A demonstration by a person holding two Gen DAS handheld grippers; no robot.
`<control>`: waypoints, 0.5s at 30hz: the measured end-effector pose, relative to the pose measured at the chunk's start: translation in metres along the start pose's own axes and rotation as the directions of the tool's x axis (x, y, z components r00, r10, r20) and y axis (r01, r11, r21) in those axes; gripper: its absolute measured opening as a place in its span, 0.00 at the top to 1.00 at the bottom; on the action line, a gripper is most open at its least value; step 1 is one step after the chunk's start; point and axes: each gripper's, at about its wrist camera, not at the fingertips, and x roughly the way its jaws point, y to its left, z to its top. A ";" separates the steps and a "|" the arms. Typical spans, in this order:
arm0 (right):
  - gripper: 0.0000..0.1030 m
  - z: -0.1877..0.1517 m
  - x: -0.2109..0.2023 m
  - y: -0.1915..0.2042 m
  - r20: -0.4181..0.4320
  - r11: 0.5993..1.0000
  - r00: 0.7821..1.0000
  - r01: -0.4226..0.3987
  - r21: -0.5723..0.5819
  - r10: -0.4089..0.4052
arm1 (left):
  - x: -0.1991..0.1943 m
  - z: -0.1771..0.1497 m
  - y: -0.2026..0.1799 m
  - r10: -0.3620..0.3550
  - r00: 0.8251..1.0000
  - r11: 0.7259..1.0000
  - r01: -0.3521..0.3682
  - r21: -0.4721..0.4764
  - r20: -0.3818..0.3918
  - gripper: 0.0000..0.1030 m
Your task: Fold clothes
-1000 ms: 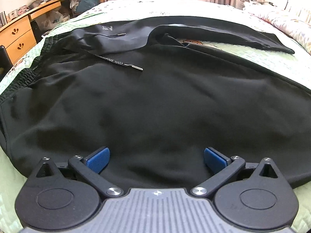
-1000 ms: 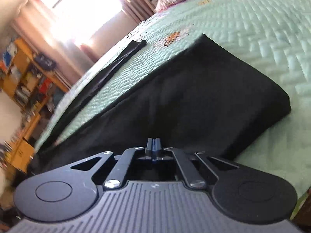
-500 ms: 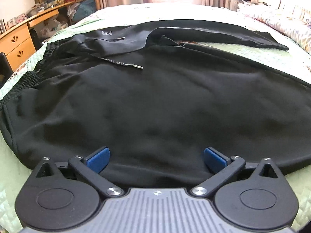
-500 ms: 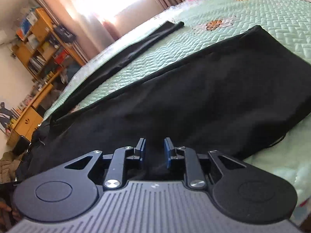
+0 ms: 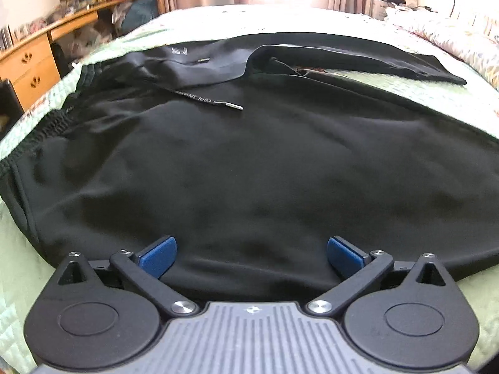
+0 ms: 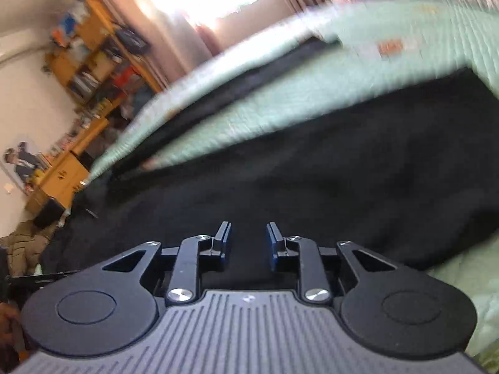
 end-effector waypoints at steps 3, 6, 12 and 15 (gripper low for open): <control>0.85 -0.004 0.001 -0.012 -0.004 0.999 1.000 -0.007 0.054 0.007 | -0.001 0.002 0.001 -0.004 1.000 1.000 0.004 0.000 -0.007 0.01; 0.79 0.001 -0.009 -0.003 -0.001 0.999 1.000 -0.010 0.051 0.010 | -0.011 0.008 0.008 -0.019 1.000 1.000 0.019 -0.024 -0.003 0.05; 0.74 0.002 -0.003 0.040 -0.026 0.991 0.991 -0.133 -0.033 0.132 | -0.018 0.008 0.017 0.029 0.999 0.999 -0.028 -0.032 0.020 0.04; 0.74 -0.008 0.017 0.044 -0.089 0.991 0.988 -0.127 -0.050 0.123 | -0.005 -0.003 0.018 0.033 0.999 0.999 -0.032 -0.024 0.007 0.00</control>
